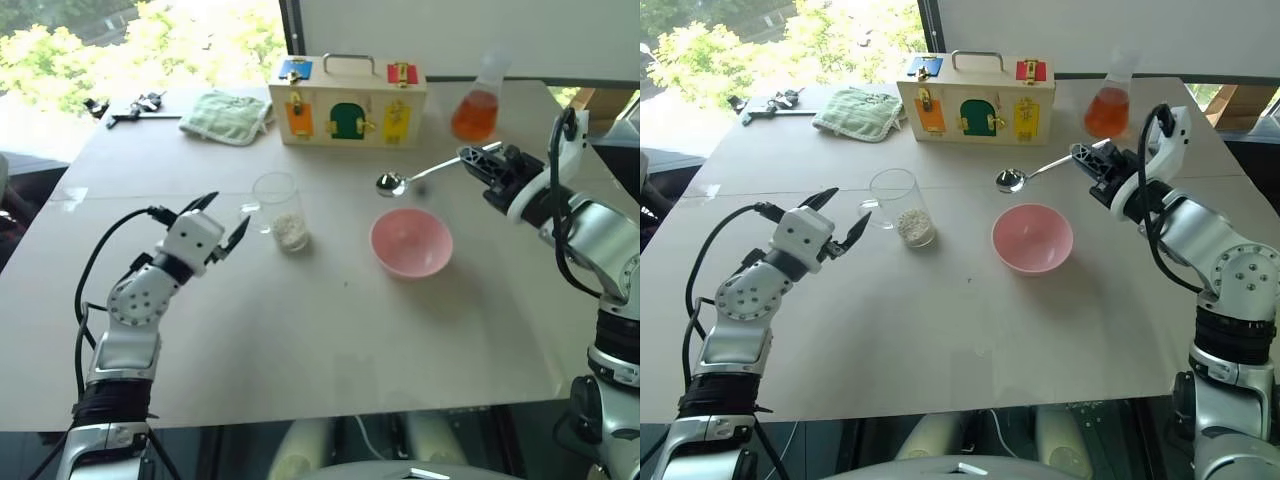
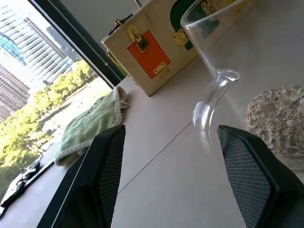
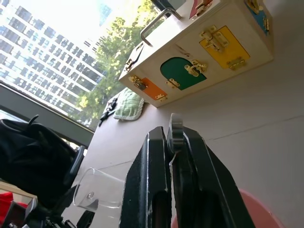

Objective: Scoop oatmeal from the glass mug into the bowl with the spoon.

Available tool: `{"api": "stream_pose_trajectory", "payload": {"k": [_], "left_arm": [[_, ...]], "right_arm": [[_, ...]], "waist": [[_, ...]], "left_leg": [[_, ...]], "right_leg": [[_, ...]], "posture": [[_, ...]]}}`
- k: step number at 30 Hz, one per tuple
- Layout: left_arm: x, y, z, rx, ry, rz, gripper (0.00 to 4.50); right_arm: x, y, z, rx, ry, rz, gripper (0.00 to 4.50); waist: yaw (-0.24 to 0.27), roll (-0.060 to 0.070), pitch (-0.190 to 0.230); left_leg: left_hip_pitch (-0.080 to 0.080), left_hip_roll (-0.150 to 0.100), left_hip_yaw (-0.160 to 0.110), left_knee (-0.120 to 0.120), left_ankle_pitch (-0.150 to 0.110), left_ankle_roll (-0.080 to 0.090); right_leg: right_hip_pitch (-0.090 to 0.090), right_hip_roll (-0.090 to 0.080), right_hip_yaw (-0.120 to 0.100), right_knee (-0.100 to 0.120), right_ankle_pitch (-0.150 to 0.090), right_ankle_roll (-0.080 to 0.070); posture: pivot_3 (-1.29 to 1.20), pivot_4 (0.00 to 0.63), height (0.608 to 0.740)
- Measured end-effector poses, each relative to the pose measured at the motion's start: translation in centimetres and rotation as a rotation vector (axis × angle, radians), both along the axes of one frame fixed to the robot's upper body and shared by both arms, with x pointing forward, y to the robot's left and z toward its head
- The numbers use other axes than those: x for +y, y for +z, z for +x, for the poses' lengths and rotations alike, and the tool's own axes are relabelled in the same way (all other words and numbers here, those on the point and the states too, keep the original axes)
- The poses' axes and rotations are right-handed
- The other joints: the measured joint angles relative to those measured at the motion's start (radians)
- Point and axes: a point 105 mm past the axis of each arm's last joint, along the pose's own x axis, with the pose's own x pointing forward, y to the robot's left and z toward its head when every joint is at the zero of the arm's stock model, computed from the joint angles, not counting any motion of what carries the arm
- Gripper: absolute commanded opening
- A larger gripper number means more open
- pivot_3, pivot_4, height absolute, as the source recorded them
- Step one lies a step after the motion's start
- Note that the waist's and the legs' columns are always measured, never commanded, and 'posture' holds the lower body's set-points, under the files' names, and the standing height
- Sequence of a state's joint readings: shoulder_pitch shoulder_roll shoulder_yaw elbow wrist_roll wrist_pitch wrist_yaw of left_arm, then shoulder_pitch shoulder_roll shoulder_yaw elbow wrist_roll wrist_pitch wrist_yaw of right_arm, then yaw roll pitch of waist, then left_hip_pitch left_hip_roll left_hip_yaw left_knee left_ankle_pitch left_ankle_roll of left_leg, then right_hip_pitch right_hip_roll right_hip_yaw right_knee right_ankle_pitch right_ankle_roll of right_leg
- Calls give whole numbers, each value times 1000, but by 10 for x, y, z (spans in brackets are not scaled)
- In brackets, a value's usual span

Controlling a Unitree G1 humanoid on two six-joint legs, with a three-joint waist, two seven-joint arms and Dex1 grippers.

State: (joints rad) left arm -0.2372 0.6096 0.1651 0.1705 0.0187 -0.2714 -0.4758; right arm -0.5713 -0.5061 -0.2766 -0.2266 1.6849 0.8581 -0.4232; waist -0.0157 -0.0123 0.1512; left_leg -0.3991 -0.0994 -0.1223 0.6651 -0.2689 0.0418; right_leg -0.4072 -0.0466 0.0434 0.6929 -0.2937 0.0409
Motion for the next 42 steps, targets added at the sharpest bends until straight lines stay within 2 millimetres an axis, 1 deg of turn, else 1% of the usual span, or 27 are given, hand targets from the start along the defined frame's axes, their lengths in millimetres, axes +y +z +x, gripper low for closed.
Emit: {"api": "stream_pose_trajectory", "payload": {"k": [2,8,9,10,11,12,13,14,15,17,18,23,27,30,34,38,42], "left_arm": [[-4,-1,6,4,-9,-20,3201],[-12,-7,15,12,-22,-40,3201],[-14,-8,16,12,-24,-45,2827],[-15,-8,16,12,-27,-48,2614],[-16,-10,17,13,-27,-47,2275],[-16,-10,18,13,-23,-52,1840],[-17,-10,18,12,-23,-54,1679],[-18,-9,18,10,-24,-57,978],[-19,-9,19,8,-26,-61,815],[-21,-4,20,-9,-36,-95,112],[-25,3,21,-30,-49,-100,45],[-23,1,20,-25,-40,-104,45],[-28,1,18,-45,-34,-130,45],[-39,1,19,-67,-24,-154,45],[-59,9,26,-131,30,-174,45],[-80,21,37,-200,109,-179,45],[-96,31,49,-249,149,-138,45]], "right_arm": [[0,2,-1,-7,-3,3,0],[-1,2,-1,-11,-9,2,0],[-1,2,-1,-11,-9,2,0],[-1,2,-1,-12,-9,2,0],[-2,2,-1,-13,-10,3,0],[-2,2,-1,-14,-11,5,0],[-2,3,-1,-14,-11,5,0],[-2,3,-1,-15,-11,5,0],[-2,3,-1,-16,-11,6,0],[-2,3,-1,-17,-12,4,0],[-1,3,-1,-19,-7,4,0],[-1,5,-2,-26,-1,1,0],[9,14,-3,-36,32,0,0],[18,31,-6,-64,63,7,0],[33,50,-11,-95,105,3,0],[42,57,-13,-98,126,-15,0],[45,56,-13,-88,122,-36,0]], "waist": [[0,0,0],[-2,0,0],[-1,0,0],[-2,0,0],[-2,0,0],[-2,0,0],[-2,0,0],[-2,0,0],[-2,0,0],[-2,0,0],[-2,-1,-1],[-11,0,-1],[-14,0,-1],[-14,0,-1],[-14,0,-1],[-11,-1,-1],[-12,-1,-1]], "left_leg": [[0,0,0,0,0,0],[-1,0,1,1,0,0],[-1,0,1,1,0,0],[-1,0,1,1,0,0],[-1,0,1,1,0,0],[-1,0,1,1,0,0],[-1,0,1,1,0,0],[-1,0,1,1,0,0],[-1,0,1,1,0,0],[-1,0,1,1,0,0],[-1,0,1,1,0,0],[0,0,2,1,0,0],[-1,0,2,1,0,0],[-2,0,1,2,0,0],[-3,0,1,3,0,0],[-3,0,1,3,0,0],[-4,0,1,3,0,0]], "right_leg": [[0,0,0,0,0,0],[-2,0,1,2,0,0],[-2,0,1,2,0,0],[-2,0,1,2,0,0],[-2,0,1,2,0,0],[-2,0,1,2,0,0],[-2,0,1,2,0,0],[-2,0,1,2,0,0],[-2,0,1,2,0,0],[-2,0,1,2,0,0],[-2,0,1,2,0,0],[-2,0,2,3,0,0],[-2,0,2,2,0,0],[-2,0,1,2,0,0],[-2,0,1,2,0,0],[-2,0,1,2,0,0],[-3,0,1,3,0,0]], "posture": [[0,150,740],[0,150,740],[0,150,740],[0,150,740],[0,150,740],[0,150,740],[0,150,740],[0,150,740],[0,150,740],[0,150,740],[0,150,740],[0,150,740],[0,150,740],[0,150,740],[0,150,740],[0,150,740],[0,150,740]]}}
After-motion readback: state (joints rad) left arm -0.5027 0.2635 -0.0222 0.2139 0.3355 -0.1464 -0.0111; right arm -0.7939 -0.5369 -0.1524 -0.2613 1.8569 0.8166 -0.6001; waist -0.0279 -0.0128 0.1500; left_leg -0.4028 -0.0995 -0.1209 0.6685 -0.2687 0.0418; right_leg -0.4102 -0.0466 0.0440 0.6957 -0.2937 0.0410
